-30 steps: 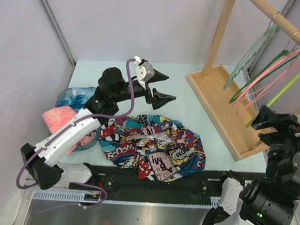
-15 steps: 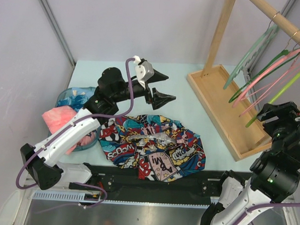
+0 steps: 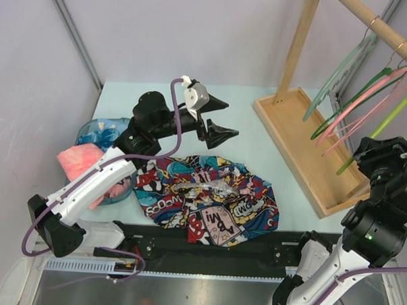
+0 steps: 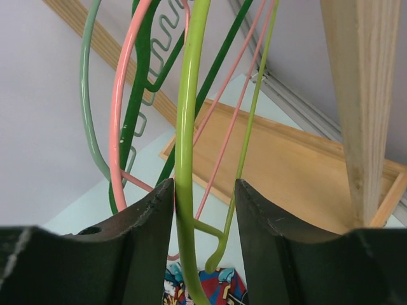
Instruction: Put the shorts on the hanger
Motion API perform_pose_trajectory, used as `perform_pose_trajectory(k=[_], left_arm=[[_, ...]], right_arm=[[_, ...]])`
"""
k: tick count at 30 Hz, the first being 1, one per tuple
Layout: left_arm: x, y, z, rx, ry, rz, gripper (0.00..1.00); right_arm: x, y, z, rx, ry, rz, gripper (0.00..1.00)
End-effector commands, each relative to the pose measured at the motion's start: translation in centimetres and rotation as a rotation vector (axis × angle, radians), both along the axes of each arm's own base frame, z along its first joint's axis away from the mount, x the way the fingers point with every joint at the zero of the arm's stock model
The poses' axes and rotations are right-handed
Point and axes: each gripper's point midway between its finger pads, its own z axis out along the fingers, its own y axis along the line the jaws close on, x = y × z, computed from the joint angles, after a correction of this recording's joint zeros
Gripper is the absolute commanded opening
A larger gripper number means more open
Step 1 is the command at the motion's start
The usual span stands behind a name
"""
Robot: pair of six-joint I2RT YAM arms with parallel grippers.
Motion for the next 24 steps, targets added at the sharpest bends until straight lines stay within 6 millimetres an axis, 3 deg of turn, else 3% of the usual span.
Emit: perform_pose_trajectory(k=[1,10,15,23,24], left_arm=[[-0.3,0.1,1.1,-0.015,-0.043,-0.012,0.93],[-0.1,0.1,0.5,-0.013,-0.03,-0.014,0.93],[0.1,0.3,0.2,-0.011,-0.023,-0.008,0.93],[0.7,0.4,0.1,-0.008,-0.019,0.001,0.93],[0.7,0.4,0.2,-0.007,-0.019,-0.001,0.93]], right_arm=[[0.7,0.4,1.0,0.005,-0.055,0.036,0.47],[2.0,0.4,1.3,0.029,-0.08,0.077,0.45],[2.1,0.3,1.6,0.024,-0.088,0.077,0.34],[2.4,0.3,1.8,0.041,-0.1,0.082,0.0],[2.3,0.4,1.9,0.044,-0.105,0.083,0.0]])
